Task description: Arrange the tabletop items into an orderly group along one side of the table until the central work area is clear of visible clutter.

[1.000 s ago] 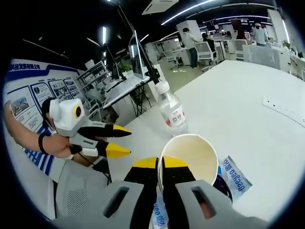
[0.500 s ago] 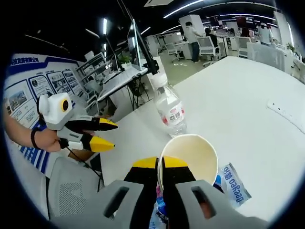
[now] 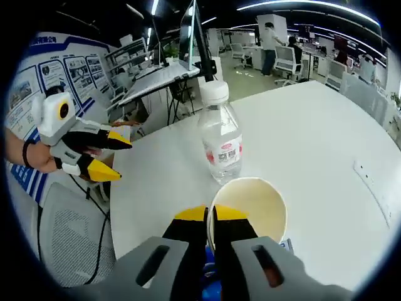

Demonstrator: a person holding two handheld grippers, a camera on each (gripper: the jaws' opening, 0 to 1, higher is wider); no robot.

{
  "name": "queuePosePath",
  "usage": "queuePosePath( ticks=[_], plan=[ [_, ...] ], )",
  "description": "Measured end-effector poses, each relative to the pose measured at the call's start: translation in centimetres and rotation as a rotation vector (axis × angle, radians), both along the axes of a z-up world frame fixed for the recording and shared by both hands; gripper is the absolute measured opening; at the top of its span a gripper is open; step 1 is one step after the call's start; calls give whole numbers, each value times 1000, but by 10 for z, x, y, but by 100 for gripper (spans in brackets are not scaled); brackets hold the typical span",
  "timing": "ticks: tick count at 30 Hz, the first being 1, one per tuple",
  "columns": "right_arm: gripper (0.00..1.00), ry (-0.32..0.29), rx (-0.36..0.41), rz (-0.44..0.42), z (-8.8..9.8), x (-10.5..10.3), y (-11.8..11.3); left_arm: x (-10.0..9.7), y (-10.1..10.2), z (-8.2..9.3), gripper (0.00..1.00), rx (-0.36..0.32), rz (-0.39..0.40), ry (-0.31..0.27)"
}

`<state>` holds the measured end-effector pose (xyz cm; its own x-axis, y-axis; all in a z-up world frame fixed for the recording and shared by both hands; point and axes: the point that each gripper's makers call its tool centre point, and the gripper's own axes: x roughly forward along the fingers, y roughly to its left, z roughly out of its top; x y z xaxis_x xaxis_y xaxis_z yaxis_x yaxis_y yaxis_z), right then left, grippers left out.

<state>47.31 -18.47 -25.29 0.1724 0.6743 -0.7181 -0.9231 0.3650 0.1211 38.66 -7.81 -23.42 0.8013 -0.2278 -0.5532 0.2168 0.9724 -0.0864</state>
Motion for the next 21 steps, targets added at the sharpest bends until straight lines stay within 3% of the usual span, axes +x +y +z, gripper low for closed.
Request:
queuePosePath(
  ticks=[16, 21],
  plan=[
    [0, -143, -213, 138, -31, 17, 24, -15, -11, -1, 39, 5, -41, 8],
    [0, -170, -241, 166, -38, 24, 28, -20, -15, -2, 39, 9, -57, 11]
  ],
)
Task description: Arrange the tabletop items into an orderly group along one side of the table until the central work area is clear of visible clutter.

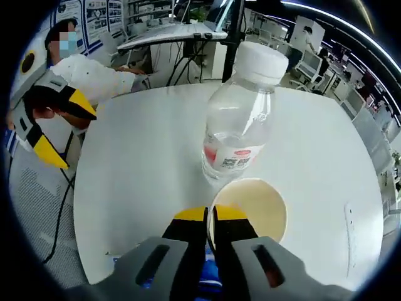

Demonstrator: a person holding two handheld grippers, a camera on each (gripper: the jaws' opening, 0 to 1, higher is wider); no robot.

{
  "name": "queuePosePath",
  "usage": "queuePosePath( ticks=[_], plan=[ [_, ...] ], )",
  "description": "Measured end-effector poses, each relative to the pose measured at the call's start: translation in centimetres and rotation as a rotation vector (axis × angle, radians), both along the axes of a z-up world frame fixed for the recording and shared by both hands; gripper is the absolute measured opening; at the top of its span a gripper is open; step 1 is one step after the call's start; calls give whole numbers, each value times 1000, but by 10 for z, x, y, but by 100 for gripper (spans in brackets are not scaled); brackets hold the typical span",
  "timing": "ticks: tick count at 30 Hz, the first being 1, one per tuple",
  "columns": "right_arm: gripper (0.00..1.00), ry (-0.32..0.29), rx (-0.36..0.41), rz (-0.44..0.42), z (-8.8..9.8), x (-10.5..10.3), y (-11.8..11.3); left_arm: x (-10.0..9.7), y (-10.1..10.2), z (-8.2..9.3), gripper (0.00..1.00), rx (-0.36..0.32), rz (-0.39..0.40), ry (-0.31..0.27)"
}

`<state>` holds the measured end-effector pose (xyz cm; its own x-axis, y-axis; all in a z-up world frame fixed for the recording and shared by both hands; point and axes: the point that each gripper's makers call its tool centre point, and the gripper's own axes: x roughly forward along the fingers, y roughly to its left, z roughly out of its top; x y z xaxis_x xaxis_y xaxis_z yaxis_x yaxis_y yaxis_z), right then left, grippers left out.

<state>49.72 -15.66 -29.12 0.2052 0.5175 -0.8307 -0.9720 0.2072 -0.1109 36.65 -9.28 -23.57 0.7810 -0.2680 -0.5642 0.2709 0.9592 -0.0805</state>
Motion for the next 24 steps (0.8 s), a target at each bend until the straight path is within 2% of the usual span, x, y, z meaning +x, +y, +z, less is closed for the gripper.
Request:
queuePosePath(
  ticks=[11, 13, 18, 24],
  plan=[
    [0, -14, -7, -6, -5, 7, 5, -4, 1, 1, 38, 4, -1, 0],
    [0, -38, -25, 12, -7, 10, 4, -4, 2, 0, 38, 5, 1, 2],
    [0, -49, -45, 32, -9, 12, 3, -5, 4, 0, 38, 6, 2, 4],
    [8, -70, -75, 59, -9, 10, 1, -5, 4, 0, 38, 7, 2, 4]
  ],
)
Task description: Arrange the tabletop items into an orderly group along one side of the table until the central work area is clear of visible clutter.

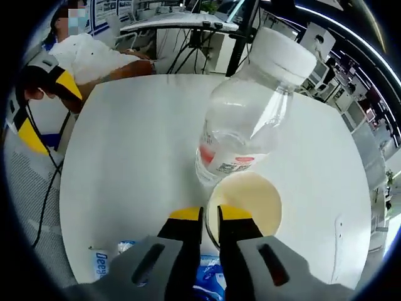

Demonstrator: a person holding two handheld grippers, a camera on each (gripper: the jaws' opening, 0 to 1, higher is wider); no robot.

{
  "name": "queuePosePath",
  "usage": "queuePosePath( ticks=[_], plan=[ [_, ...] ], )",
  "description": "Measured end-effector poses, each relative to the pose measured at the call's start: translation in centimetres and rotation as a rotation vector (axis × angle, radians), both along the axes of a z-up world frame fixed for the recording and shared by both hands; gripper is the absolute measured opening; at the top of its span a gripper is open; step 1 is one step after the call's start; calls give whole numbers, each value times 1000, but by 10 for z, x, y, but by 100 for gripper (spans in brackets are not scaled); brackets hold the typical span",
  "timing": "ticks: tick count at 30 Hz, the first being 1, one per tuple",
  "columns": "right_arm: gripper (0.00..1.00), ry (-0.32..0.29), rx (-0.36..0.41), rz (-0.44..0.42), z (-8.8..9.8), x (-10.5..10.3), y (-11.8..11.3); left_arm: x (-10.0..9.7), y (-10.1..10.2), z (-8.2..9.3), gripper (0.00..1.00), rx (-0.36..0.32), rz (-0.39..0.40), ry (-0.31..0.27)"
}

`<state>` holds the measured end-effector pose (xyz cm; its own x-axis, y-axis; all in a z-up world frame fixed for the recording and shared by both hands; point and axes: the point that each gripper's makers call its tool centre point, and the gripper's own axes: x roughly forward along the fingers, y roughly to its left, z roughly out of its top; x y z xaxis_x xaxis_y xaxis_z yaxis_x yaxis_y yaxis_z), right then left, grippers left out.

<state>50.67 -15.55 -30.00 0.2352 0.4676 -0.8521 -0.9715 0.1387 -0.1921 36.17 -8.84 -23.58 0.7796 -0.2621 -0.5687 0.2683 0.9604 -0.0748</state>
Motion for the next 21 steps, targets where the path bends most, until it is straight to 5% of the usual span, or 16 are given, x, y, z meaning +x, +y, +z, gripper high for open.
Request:
queuePosePath(
  ticks=[21],
  plan=[
    [14, -38, 31, -3, 19, -9, -11, 4, -8, 3, 38, -13, -1, -14]
  ],
)
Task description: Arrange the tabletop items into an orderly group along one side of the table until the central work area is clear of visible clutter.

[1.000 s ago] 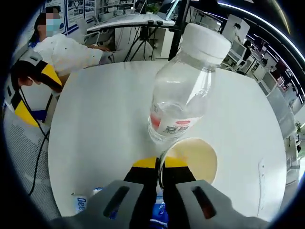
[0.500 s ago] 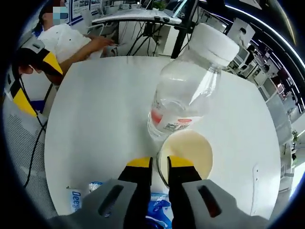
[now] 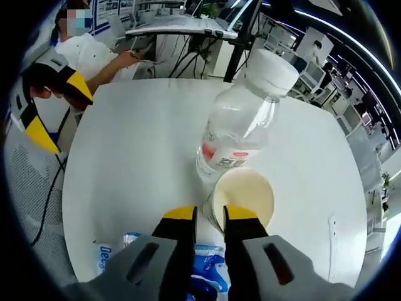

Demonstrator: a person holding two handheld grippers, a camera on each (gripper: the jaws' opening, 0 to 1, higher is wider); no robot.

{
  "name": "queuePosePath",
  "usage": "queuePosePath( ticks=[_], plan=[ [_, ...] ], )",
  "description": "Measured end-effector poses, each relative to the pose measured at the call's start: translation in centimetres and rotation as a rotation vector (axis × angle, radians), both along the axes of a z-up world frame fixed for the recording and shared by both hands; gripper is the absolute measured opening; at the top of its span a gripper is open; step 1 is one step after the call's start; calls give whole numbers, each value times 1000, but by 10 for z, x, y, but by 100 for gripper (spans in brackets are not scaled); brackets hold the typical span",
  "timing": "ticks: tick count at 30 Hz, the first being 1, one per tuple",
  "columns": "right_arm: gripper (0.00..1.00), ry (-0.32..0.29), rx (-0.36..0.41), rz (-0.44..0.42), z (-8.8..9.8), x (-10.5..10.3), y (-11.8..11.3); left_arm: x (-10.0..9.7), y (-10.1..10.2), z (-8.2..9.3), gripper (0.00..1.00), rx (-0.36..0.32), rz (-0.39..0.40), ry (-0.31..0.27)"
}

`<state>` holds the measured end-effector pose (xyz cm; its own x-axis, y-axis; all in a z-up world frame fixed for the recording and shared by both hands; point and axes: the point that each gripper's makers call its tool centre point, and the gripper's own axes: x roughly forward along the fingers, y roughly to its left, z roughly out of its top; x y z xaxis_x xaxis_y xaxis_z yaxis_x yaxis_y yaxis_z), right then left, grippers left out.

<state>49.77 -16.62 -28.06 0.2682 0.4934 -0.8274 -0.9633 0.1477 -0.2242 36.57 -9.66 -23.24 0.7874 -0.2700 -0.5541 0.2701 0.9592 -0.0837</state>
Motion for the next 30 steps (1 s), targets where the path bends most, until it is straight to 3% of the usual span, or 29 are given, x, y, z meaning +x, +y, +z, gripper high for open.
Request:
queuePosePath(
  ticks=[12, 30],
  plan=[
    [15, -28, 9, 4, 15, -6, -7, 1, -5, 3, 38, 5, -14, -7],
    [16, -87, 95, -8, 39, -25, -13, 0, -22, 4, 38, 10, -39, 0]
  ],
)
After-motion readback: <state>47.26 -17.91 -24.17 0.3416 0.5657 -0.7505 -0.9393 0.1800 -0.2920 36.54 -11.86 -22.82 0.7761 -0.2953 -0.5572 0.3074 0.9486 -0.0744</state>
